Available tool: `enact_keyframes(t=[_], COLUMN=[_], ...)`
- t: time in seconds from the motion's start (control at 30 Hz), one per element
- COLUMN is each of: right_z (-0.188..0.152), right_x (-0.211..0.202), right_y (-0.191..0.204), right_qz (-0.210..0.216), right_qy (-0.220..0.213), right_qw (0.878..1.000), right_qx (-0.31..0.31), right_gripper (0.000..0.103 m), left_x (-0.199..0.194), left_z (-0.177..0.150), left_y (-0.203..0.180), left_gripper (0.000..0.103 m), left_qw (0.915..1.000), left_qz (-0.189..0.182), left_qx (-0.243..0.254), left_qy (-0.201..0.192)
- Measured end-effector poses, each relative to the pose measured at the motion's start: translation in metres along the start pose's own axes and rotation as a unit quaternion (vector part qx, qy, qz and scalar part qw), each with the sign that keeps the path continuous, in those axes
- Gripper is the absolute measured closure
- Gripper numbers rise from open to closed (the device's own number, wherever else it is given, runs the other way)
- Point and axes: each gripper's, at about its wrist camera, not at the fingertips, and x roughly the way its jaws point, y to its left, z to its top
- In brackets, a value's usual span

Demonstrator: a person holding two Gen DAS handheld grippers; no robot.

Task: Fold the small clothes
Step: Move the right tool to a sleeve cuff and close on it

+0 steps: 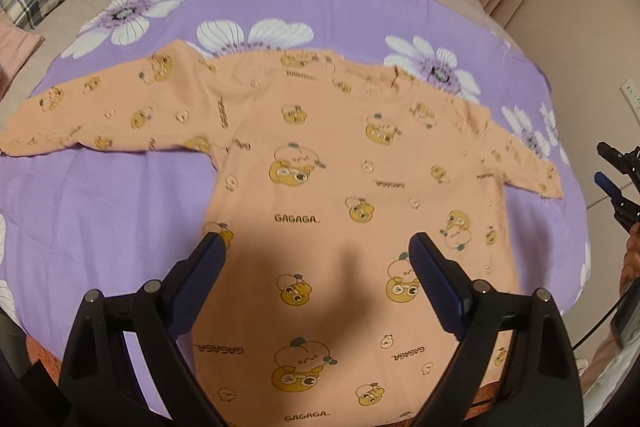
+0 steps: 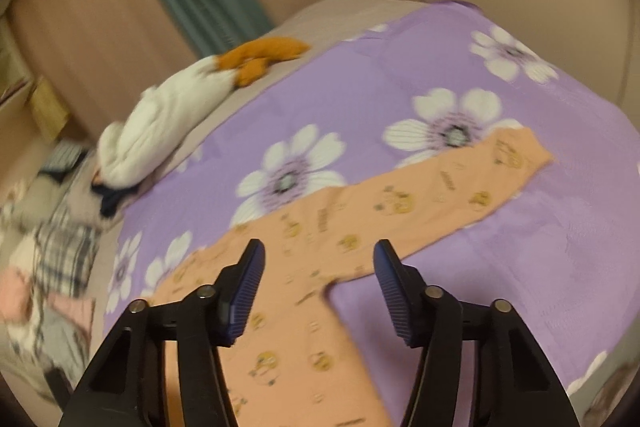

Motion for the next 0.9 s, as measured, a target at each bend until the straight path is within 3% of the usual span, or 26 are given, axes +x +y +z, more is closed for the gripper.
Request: enact_keyframes(t=[0.1, 0.37, 0.63, 0.9], right_z=[0.008, 0.021, 0.025, 0.034], right_x=[0.011, 0.040, 0.067, 0.094], right_y=[-0.026, -0.089, -0.159, -0.193], right_qz=[-0.029, -0.103, -0.125, -0.144], right_qy=[0.001, 0.005, 0.021, 0.030], right_qw=[0.999, 0.990, 0.974, 0.966], right_qx=[0.029, 0.096, 0.187, 0.212], right_gripper=[0.051, 0.053, 0.053, 0.054], left_x=[0.012, 0.042, 0.057, 0.062], left_z=[-0.002, -0.008, -0.013, -0.011], left_y=[-0.003, -0.001, 0.007, 0.007], left_gripper=[0.012, 0.017, 0.018, 0.018], left_qw=[0.9999, 0.9984, 0.9970, 0.9966], left_qz=[0.005, 0.021, 0.022, 0.029], left_qx=[0.004, 0.006, 0.002, 0.003], left_qy=[0.014, 0.051, 0.074, 0.077])
